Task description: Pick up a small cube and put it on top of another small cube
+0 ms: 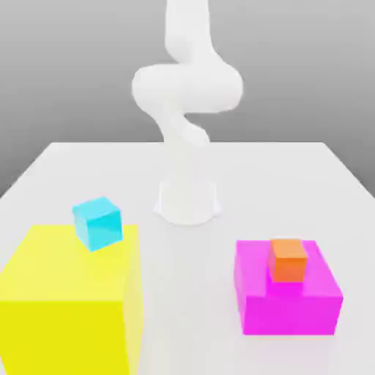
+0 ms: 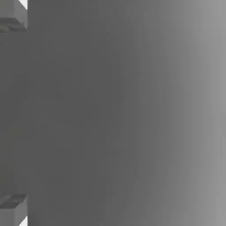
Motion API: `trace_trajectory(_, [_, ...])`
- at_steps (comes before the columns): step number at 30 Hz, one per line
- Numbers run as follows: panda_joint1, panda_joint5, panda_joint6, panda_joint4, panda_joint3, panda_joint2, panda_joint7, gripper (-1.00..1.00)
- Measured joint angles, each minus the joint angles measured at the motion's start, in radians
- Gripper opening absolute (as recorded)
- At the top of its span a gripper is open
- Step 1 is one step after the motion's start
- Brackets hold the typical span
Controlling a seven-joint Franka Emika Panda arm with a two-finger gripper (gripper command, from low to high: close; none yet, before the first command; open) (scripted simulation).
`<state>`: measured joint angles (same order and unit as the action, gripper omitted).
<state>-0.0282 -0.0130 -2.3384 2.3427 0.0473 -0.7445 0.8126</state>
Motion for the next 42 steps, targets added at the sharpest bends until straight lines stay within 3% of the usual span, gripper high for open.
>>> trace_trajectory(13, [-0.287,-0.049,-0.298,0.336,0.239,0.369,0.187,0.00])
trace_trajectory(23, [-0.488,0.030,-0.504,0.587,0.279,0.594,0.472,0.00])
trace_trajectory(28, [-0.533,0.108,-0.584,0.648,0.233,0.673,0.618,0.00])
trace_trajectory(32, [-0.540,0.003,-0.680,0.629,0.181,0.790,0.558,0.00])
trace_trajectory(34, [-0.601,-0.069,-0.731,0.618,0.102,0.851,0.507,0.00])
trace_trajectory(37, [-0.721,-0.087,-0.807,0.605,-0.018,0.941,0.489,0.00])
trace_trajectory(38, [-0.746,-0.086,-0.826,0.602,-0.041,0.963,0.487,-1.00])
trace_trajectory(42, [-0.746,-0.084,-0.827,0.602,-0.042,0.963,0.489,-1.00])
